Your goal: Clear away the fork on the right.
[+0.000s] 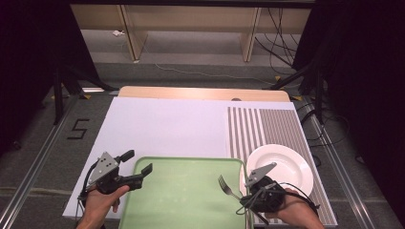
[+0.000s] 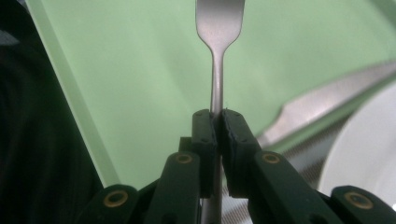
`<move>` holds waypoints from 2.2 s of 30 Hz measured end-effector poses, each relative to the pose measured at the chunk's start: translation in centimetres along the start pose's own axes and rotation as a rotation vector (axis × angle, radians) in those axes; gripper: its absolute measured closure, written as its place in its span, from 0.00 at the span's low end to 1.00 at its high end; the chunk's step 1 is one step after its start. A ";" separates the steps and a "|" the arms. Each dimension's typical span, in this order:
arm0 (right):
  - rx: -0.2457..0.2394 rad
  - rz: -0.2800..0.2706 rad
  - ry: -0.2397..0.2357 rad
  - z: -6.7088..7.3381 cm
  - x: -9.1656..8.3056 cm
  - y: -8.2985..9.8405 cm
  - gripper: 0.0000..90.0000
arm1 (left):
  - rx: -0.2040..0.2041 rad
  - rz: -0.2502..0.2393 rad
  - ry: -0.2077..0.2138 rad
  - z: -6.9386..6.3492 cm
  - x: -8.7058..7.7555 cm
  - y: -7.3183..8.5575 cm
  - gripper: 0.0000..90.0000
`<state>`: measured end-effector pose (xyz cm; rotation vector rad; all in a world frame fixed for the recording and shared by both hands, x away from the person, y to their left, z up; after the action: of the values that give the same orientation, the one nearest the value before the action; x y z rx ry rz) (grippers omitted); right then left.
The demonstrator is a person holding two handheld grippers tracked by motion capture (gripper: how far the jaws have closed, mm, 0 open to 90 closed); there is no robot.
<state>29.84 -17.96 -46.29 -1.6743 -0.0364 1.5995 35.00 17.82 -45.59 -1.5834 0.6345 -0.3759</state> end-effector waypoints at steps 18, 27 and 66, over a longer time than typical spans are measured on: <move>0.011 -0.018 -0.085 2.1 3.1 -3.4 0.94 | 0.003 0.003 -0.005 0.0 -0.1 -0.1 0.18; 0.037 0.024 -0.095 2.7 4.3 -3.2 0.94 | 0.001 0.005 -0.005 0.0 -0.1 0.0 0.18; 0.129 0.002 -0.090 2.2 6.9 -3.2 0.66 | 0.001 0.002 0.004 -0.1 0.0 0.0 0.18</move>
<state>30.94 -11.03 -49.99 -1.5046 0.0227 1.6427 34.96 17.74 -45.60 -1.5811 0.6386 -0.3782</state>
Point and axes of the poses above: each handheld gripper's, and its own axes: x roughly forward along the jaws, y roughly out of its underside, z roughly to its left, the point moved 6 cm from there along x, roughly forward along the jaws, and after that the axes turned 7 degrees about -z, right-handed, at the moved point
